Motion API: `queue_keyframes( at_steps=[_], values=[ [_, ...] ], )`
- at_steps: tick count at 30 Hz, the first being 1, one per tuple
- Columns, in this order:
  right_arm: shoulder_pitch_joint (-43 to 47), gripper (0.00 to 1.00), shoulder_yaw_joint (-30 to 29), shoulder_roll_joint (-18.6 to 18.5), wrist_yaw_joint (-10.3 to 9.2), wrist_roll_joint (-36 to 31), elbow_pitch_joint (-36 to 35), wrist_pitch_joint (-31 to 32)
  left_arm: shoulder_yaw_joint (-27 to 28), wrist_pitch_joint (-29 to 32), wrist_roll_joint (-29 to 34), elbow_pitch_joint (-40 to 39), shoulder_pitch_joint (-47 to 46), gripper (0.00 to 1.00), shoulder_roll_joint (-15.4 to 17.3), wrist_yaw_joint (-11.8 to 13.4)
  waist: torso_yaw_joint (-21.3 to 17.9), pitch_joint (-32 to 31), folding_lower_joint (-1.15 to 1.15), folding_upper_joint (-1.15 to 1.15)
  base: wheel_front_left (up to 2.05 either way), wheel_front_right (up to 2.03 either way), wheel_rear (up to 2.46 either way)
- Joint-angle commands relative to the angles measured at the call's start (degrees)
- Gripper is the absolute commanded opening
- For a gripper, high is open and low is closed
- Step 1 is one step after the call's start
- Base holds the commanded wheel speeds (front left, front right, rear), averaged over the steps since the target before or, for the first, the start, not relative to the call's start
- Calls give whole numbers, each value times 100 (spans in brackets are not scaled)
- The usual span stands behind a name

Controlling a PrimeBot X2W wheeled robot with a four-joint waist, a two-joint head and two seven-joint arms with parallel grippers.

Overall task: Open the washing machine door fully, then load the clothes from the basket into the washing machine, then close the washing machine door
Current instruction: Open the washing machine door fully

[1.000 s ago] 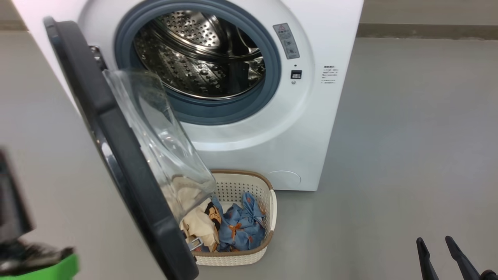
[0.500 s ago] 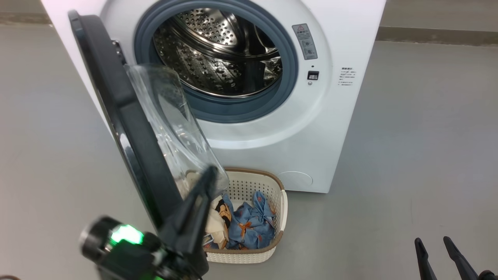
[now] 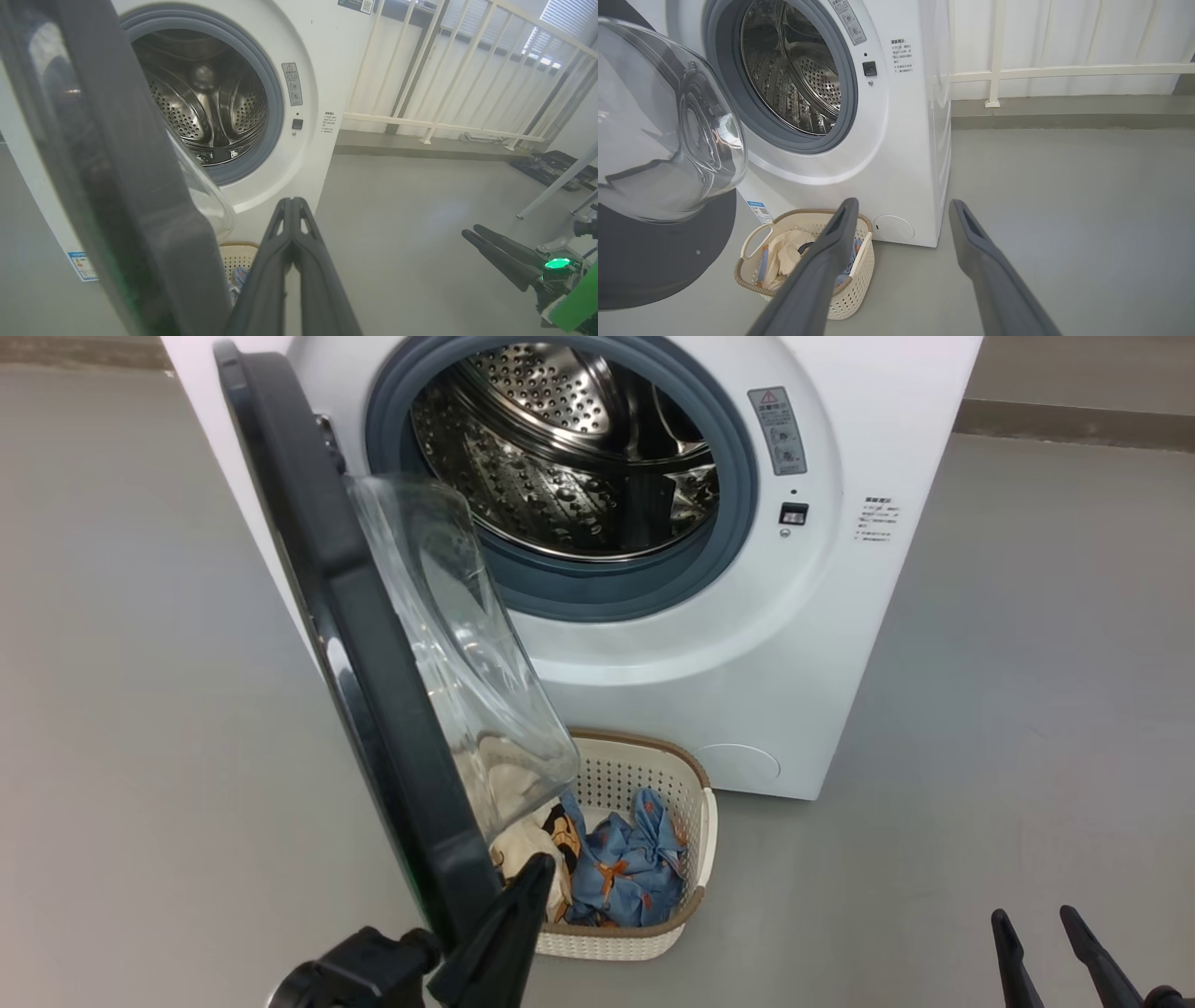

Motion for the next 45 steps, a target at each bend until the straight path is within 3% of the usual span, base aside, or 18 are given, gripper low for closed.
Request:
queue_keyframes(
  at_steps=[1, 10, 29, 45],
  values=[
    [-63, 100, 148, -119, 9, 51, -113, -68, 211, 36, -52, -107, -125, 0, 9, 61, 41, 13, 0, 0, 0, 0, 0],
    [-115, 100, 179, -130, 9, 42, -89, -68, 284, 38, -107, 81, -140, 0, 1, 394, 108, 43, 0, 0, 0, 0, 0],
    [-127, 100, 213, -48, 9, 42, -80, -68, 282, -77, -55, 355, -261, 0, -3, 746, 24, 150, 0, 0, 0, 0, 0],
    [-178, 100, 280, -56, 9, 56, -38, -68, 349, -205, 131, 378, -343, 0, -5, 1112, 326, 211, 0, 0, 0, 0, 0]
  ],
)
